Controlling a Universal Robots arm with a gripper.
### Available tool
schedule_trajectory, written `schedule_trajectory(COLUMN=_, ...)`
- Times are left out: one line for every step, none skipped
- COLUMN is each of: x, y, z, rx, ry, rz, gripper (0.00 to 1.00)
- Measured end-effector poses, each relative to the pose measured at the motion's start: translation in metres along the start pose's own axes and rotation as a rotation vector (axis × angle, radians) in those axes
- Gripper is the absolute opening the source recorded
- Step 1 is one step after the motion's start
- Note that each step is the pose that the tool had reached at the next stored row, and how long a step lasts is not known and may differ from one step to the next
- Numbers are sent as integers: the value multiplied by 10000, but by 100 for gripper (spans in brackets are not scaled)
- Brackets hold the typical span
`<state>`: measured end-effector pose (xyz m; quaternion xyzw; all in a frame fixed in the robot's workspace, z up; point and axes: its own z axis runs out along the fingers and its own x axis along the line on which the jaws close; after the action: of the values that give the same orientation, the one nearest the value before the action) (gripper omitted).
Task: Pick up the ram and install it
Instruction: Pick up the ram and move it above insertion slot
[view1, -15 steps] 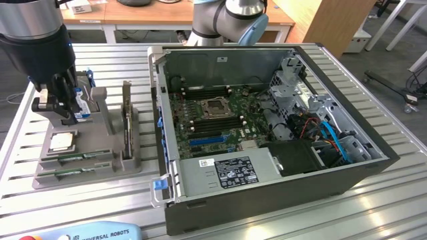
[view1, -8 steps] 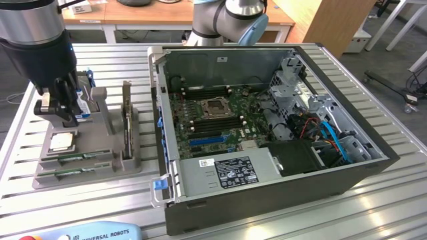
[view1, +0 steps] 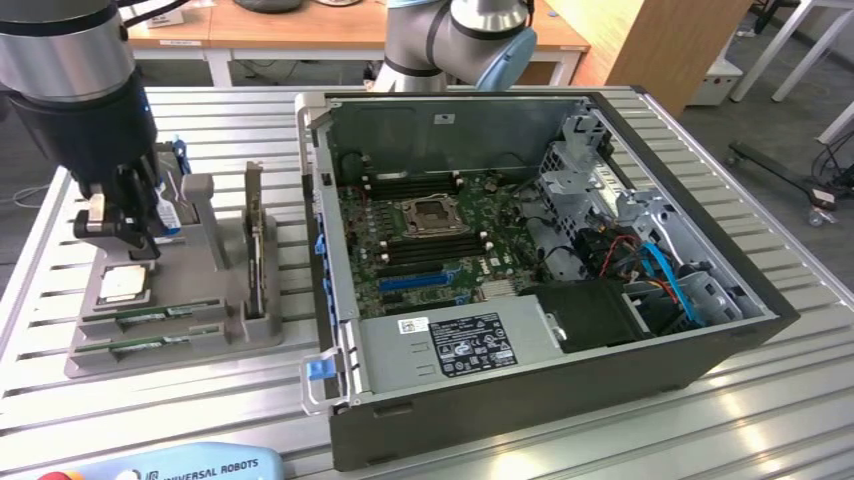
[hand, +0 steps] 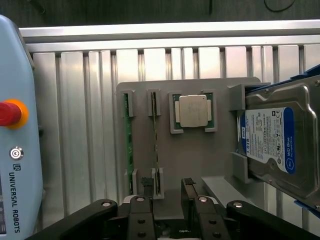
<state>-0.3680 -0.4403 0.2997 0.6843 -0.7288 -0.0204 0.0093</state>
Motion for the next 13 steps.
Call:
schedule_trajectory(x=0, y=0, z=10, rx=-1, ry=1, rz=0, gripper=36)
schedule_trajectory(x=0, y=-1, z=20, rx=-1, ry=1, rz=0, gripper=36)
schedule_trajectory(x=1, y=-1, z=29, rx=-1, ry=1, rz=0, gripper=36)
schedule_trajectory(x=1, y=-2, z=39, rx=0, ry=0, rz=0, gripper=36)
schedule_trajectory(x=1, y=-2, z=48, rx=-1, ry=1, rz=0, gripper=36)
schedule_trajectory(x=1, y=-2, z=57, rx=-1, ry=1, rz=0, gripper=36)
schedule_trajectory(x=1, y=-3, z=65, rx=-1, ry=1, rz=0, gripper=36)
schedule_trajectory(x=1, y=-3, z=73, rx=0, ry=0, rz=0, gripper=36)
schedule_trajectory(x=1, y=-3, z=82, rx=0, ry=1, rz=0, gripper=36)
schedule_trajectory(x=1, y=-4, z=90, rx=-1, ry=1, rz=0, gripper=36)
schedule_trajectory(x=1, y=-4, z=98, rx=0, ry=0, rz=0, gripper=36)
schedule_trajectory(x=2, y=-5, z=108, rx=-1, ry=1, rz=0, gripper=36)
schedule_trajectory(x=2, y=-5, z=117, rx=-1, ry=1, rz=0, gripper=36)
